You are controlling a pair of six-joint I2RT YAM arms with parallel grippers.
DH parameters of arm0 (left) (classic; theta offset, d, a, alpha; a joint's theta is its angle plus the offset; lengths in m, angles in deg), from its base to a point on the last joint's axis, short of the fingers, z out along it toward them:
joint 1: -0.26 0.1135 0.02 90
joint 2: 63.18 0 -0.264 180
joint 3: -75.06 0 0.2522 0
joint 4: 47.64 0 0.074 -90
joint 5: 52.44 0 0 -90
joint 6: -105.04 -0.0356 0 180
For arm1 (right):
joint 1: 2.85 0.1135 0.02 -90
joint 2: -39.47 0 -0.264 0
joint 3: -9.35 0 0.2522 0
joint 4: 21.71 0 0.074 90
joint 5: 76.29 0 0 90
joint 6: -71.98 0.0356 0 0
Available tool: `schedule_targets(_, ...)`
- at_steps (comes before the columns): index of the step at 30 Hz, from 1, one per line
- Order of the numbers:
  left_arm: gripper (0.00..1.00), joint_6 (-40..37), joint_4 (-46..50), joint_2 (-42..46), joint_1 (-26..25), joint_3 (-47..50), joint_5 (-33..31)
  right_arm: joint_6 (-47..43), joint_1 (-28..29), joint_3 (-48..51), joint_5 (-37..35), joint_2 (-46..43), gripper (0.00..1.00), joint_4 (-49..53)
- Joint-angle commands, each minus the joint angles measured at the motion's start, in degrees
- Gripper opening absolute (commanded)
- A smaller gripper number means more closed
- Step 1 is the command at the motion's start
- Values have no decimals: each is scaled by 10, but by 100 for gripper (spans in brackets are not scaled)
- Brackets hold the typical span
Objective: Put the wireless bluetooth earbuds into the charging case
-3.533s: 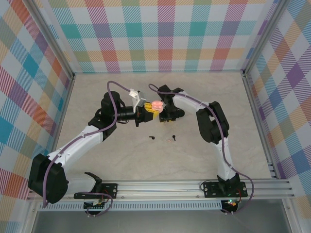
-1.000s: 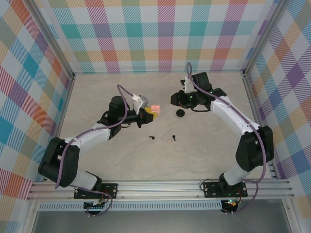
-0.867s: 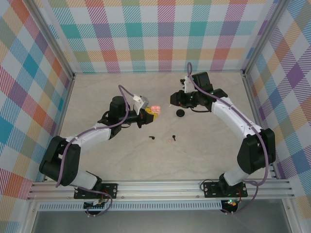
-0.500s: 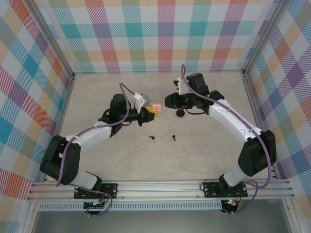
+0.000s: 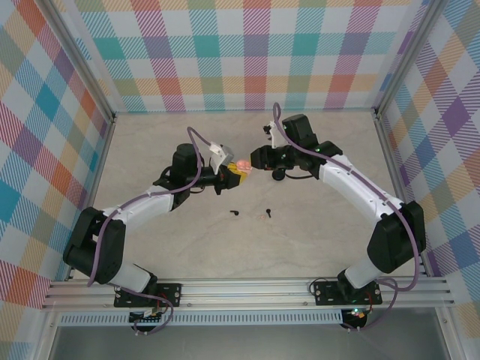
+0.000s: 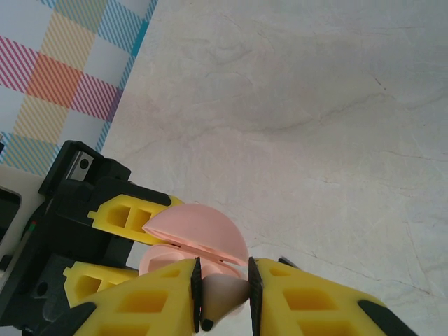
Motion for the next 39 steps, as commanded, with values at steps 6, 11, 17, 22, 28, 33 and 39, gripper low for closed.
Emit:
schedule_targets(6, 9, -10, 0, -4, -11, -19, 16, -1, 14, -10, -21, -18, 27, -27)
schedule_targets(11, 9, -3, -7, -6, -12, -20, 13, 1, 21, -10, -36, -17, 27, -30)
schedule_targets(17, 9, 16, -22, -11, -12, -21, 5, -2, 25, -9, -47, -17, 27, -27)
schedule_targets(22, 9, 27, -26, -13, -12, -24, 0, -7, 26, -5, -61, -20, 27, -24)
schedule_targets(28, 9, 43, -28, -15, -11, -28, -6, -10, 28, -2, -76, -23, 27, -23)
schedule_targets(33, 9, 53, -31, -19, -12, -32, -6, -12, 31, 0, -82, -22, 27, -23)
schedule_targets(39, 9, 66, -37, -24, -11, -36, -6, -15, 34, 1, -86, -18, 27, -20)
